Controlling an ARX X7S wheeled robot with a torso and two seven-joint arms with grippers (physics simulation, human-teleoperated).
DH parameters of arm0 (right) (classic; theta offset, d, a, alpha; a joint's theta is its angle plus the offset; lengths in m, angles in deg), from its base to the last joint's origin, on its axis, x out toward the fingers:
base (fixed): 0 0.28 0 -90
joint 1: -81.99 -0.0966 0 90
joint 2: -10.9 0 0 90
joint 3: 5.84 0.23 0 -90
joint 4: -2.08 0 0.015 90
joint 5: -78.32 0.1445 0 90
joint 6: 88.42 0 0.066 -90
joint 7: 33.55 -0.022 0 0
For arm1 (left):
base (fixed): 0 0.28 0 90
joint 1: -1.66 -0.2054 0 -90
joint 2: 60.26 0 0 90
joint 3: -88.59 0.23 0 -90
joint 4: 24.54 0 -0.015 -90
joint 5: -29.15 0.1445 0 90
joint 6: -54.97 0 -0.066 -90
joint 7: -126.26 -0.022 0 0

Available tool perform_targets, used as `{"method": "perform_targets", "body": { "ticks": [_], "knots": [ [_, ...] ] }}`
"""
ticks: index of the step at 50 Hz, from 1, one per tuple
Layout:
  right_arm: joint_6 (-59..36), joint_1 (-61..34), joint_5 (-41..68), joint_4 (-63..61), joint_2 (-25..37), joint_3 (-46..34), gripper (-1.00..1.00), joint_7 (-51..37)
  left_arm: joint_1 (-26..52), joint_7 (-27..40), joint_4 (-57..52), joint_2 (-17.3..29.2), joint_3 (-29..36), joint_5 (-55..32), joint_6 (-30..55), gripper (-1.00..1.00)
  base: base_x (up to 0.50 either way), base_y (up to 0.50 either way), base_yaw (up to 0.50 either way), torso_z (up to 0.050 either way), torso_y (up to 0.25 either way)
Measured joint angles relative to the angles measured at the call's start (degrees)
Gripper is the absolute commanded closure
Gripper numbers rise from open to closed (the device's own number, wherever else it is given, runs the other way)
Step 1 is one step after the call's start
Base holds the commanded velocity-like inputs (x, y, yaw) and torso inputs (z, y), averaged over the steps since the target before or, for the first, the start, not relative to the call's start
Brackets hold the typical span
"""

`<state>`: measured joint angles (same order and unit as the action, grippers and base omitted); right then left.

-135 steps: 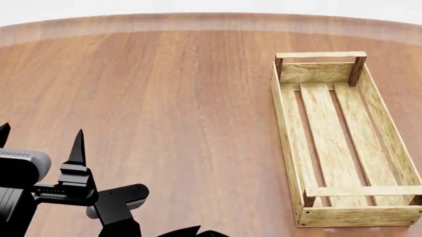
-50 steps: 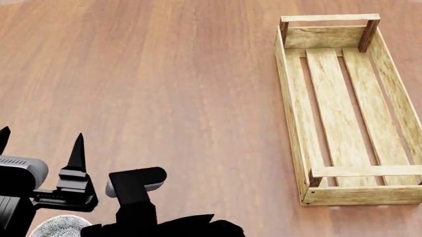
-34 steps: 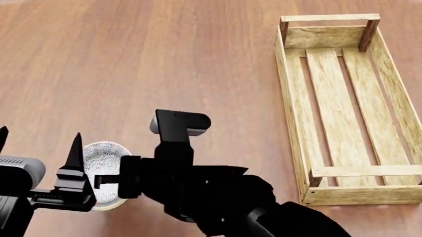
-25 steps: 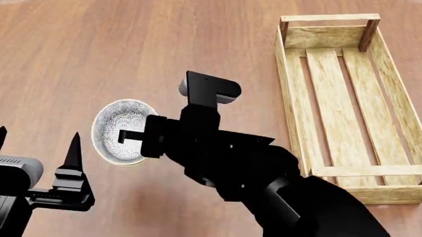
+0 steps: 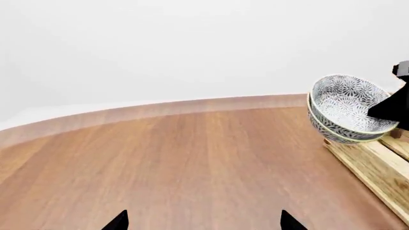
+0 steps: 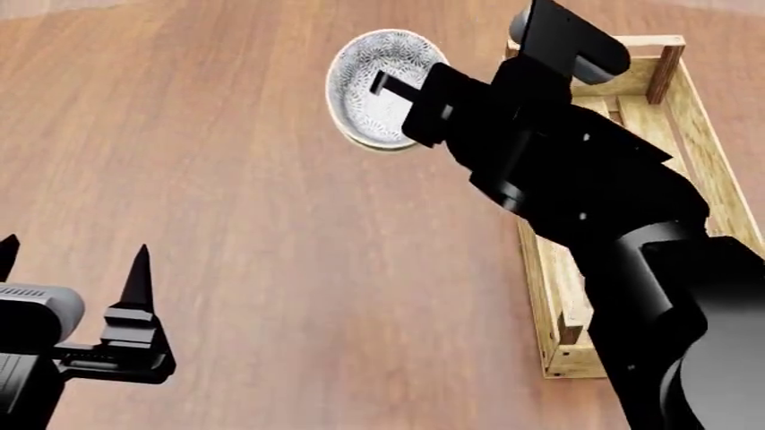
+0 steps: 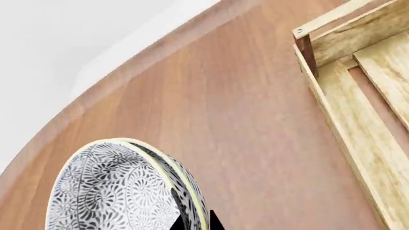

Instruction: Stack the right bowl on the left bowl and place them in the tray.

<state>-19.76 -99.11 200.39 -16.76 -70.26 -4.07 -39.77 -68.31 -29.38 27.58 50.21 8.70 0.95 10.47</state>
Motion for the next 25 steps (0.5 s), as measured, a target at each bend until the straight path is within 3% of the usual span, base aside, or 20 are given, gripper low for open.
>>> {"method": "perform_targets", "body": {
  "ticks": [25],
  "knots": [
    [5.0,-2.4,33.4,3.0,8.4,-24.6,1.0,-2.8,-0.4,-0.1,1.1,0.5,0.1,-0.1,-1.2,-1.0,0.0,0.0,0.0,0.0,0.0]
  ]
}}
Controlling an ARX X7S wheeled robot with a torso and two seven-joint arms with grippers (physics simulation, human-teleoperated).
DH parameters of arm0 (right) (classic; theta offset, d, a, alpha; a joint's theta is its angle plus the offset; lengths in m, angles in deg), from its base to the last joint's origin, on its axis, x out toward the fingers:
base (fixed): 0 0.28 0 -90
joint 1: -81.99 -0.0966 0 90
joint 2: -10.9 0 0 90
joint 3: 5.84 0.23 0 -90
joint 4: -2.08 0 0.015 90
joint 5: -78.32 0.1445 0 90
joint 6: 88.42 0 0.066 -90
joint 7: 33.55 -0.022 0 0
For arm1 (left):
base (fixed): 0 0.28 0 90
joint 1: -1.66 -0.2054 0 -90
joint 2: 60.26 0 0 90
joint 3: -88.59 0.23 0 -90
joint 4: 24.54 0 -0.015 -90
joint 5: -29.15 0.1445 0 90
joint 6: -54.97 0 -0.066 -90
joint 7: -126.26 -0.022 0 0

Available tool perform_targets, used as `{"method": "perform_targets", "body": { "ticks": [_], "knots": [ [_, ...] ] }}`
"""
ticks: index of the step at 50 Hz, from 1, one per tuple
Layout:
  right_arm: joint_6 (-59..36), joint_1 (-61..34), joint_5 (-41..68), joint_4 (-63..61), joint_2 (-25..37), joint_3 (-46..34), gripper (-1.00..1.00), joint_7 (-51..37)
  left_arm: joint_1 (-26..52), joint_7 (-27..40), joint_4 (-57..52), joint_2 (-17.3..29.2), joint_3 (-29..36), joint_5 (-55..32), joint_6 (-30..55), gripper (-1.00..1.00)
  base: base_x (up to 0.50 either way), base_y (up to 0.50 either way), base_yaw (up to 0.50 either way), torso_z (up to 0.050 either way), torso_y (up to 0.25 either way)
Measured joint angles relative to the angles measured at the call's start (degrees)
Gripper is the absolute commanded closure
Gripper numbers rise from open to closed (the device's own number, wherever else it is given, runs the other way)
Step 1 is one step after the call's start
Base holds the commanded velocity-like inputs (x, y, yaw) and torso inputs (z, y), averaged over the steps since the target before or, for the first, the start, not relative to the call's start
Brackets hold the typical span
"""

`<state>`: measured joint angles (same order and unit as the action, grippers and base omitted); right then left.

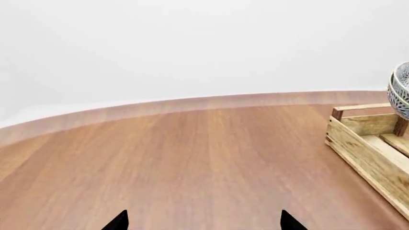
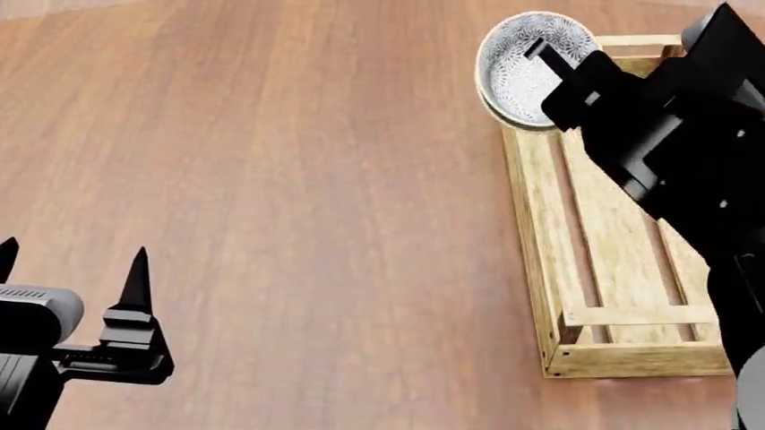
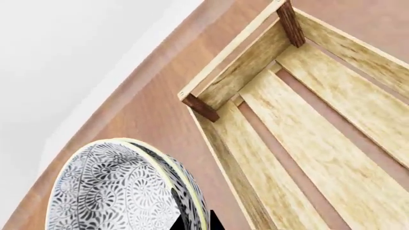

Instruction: Stack the right bowl on the left bowl and place them in the tray.

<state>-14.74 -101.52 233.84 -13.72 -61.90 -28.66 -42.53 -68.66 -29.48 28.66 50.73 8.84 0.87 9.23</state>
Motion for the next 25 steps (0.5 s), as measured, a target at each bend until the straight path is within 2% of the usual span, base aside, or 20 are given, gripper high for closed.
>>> {"method": "perform_targets", "body": {
  "ticks": [12,25],
  "knots": [
    [2.6,1.2,13.0,0.0,4.1,-7.5,1.0,-1.5,-0.1,-0.1,0.8,0.1,0.1,-0.1,-0.7,-1.0,0.0,0.0,0.0,0.0,0.0],
    [3.9,2.8,19.7,0.0,6.9,-9.9,1.0,-3.6,-0.2,-0.2,1.4,0.2,0.1,-0.4,-1.3,-1.0,0.0,0.0,0.0,0.0,0.001]
  ]
}}
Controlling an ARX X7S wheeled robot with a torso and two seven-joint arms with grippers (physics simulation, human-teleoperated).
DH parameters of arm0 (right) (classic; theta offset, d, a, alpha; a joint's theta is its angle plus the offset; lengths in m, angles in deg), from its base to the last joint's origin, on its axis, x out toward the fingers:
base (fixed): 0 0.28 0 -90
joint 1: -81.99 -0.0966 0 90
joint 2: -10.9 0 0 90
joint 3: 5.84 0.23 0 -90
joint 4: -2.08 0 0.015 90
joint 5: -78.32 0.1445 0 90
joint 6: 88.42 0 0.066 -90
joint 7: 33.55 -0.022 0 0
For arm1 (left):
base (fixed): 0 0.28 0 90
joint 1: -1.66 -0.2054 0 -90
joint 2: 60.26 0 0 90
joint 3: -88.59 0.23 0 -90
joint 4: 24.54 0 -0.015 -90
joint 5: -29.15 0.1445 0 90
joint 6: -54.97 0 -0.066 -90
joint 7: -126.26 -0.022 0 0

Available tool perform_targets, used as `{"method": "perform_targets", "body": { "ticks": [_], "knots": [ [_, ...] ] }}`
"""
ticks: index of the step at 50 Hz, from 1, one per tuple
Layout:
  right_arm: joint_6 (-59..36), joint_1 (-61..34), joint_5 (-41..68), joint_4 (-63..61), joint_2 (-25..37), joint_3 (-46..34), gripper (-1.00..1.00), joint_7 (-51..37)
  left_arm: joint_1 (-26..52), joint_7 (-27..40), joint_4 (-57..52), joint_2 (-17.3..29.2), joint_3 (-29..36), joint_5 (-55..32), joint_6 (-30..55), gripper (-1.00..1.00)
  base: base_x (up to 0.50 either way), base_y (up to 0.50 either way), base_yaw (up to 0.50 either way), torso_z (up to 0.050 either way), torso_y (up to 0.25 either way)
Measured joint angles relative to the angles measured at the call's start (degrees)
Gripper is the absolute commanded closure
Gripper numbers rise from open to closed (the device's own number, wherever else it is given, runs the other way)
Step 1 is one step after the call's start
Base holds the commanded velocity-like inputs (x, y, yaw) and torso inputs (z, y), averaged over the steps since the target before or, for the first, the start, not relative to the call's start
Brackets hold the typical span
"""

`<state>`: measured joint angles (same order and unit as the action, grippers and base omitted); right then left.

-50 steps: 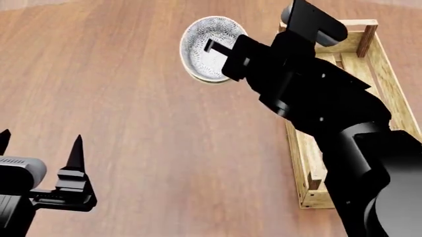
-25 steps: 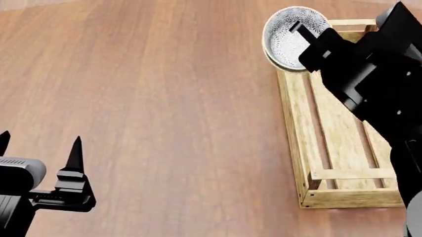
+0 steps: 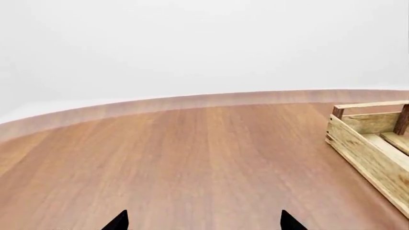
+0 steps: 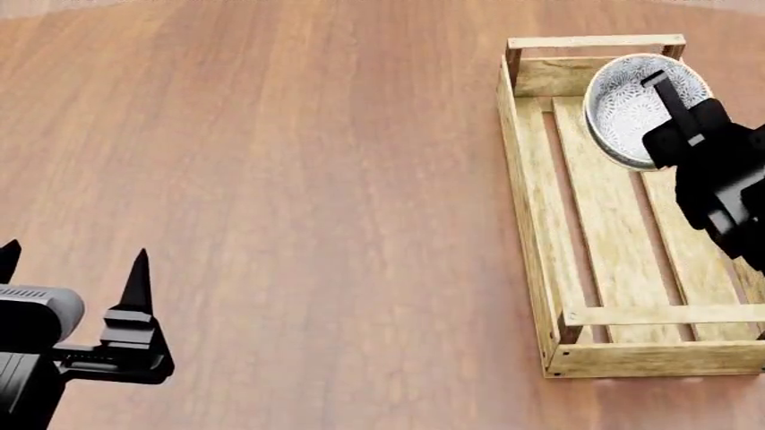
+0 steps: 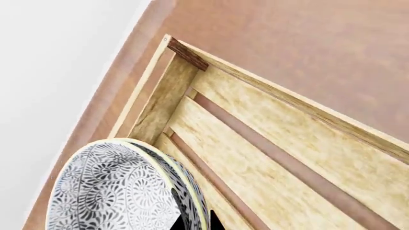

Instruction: Stack the right bowl on the left bowl and place them in the tray.

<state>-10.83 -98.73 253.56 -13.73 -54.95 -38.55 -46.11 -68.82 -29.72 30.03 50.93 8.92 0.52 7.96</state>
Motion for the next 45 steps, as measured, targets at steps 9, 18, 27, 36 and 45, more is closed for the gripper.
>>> {"method": "perform_targets", "body": {
  "ticks": [9,18,27,36,45],
  "knots": [
    [-0.8,0.8,1.7,-0.1,0.5,-0.2,1.0,-1.7,-0.2,0.0,0.1,0.1,-0.1,-0.3,-0.2,-1.0,0.0,0.0,0.0,0.0,0.001],
    [-1.1,1.1,2.3,-0.1,0.9,0.1,1.0,-2.6,-0.2,0.1,0.3,0.3,0.6,0.1,-0.5,-1.0,0.0,0.0,0.0,0.0,-0.045],
    [-0.7,1.3,2.5,-0.1,0.8,0.0,1.0,-2.9,-0.3,0.1,0.3,0.7,1.6,0.8,-0.8,-1.0,0.0,0.0,0.0,0.0,-0.2],
    [-0.2,1.1,2.5,-0.2,0.7,-0.2,1.0,-2.0,-0.5,0.1,0.6,0.8,1.7,0.7,-1.3,-1.0,0.0,0.0,0.0,0.0,0.0],
    [0.0,1.2,2.5,-0.1,0.3,-0.7,1.0,-1.7,-0.6,0.1,0.7,0.9,1.6,0.4,-1.6,-1.0,0.0,0.0,0.0,0.0,0.0]
  ]
}}
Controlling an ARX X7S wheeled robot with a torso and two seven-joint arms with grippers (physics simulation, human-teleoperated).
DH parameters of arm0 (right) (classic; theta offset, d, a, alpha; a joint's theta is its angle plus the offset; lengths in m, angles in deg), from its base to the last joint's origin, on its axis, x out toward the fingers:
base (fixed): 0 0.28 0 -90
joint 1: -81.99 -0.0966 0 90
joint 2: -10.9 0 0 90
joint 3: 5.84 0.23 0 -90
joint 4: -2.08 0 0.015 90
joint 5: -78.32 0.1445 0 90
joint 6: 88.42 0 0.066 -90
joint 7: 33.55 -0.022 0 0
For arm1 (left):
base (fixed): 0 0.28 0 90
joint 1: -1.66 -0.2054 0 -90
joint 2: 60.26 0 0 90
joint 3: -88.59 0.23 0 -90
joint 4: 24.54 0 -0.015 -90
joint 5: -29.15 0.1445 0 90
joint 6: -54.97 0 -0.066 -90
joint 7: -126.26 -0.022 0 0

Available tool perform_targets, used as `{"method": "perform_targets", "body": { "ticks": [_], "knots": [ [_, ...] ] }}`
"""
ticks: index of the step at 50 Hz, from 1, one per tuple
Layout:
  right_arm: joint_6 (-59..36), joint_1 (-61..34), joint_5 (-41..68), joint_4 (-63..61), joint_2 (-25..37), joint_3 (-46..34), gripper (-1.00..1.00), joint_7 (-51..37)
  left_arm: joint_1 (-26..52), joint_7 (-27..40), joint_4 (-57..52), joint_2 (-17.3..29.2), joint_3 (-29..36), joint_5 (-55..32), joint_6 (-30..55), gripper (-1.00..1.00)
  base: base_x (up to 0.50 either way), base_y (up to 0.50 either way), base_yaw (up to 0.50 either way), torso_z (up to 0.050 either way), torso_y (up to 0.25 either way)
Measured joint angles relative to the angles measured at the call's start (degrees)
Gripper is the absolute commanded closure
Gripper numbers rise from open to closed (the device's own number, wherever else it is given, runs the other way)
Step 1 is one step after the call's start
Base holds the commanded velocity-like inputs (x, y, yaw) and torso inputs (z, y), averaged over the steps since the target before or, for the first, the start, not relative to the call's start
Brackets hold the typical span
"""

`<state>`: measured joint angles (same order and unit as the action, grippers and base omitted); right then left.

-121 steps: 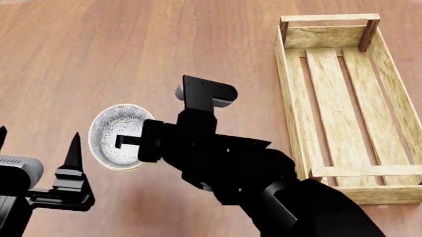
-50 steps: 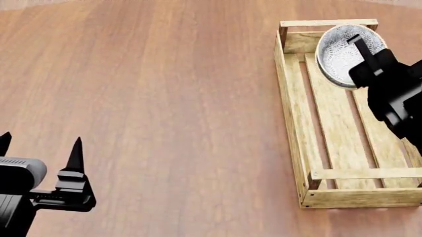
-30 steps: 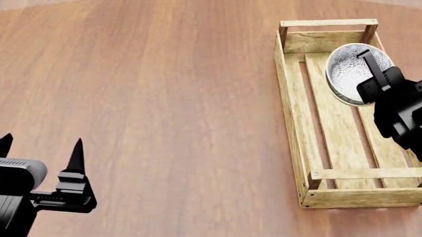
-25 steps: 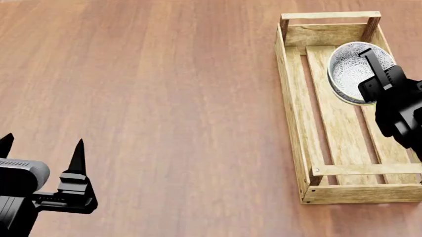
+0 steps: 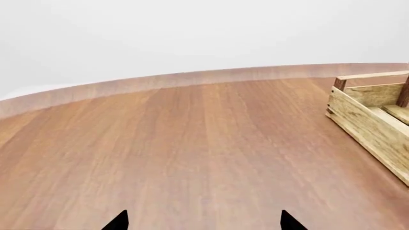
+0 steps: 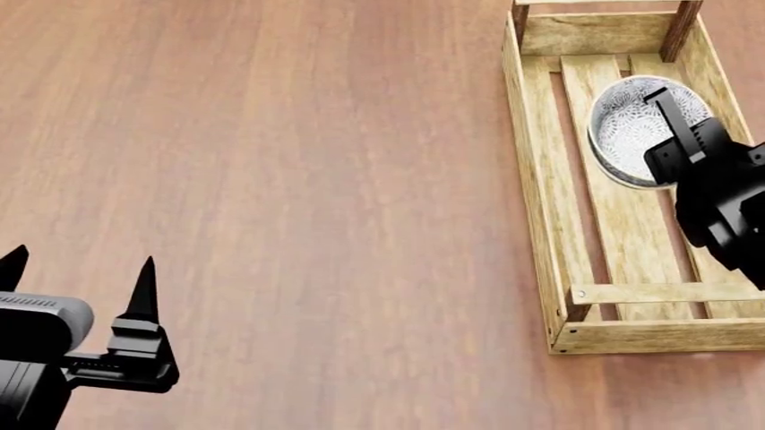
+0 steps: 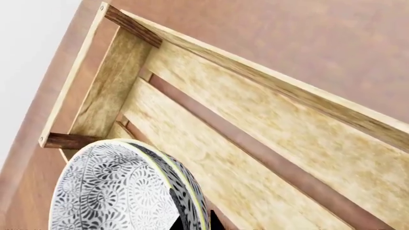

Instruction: Stack the right bowl on the left bowl and place them in the tray.

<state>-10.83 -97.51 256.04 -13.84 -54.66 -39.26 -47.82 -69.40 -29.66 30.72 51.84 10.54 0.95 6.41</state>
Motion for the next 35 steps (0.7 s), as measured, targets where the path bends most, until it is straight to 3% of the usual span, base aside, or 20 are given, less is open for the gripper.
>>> {"method": "perform_targets", "body": {
  "ticks": [35],
  "knots": [
    [-2.5,0.3,0.5,0.0,-1.8,-2.9,1.0,-6.3,-0.1,0.3,1.0,0.1,-0.4,-0.9,-0.7,-1.0,0.0,0.0,0.0,0.0,0.0]
  ]
}}
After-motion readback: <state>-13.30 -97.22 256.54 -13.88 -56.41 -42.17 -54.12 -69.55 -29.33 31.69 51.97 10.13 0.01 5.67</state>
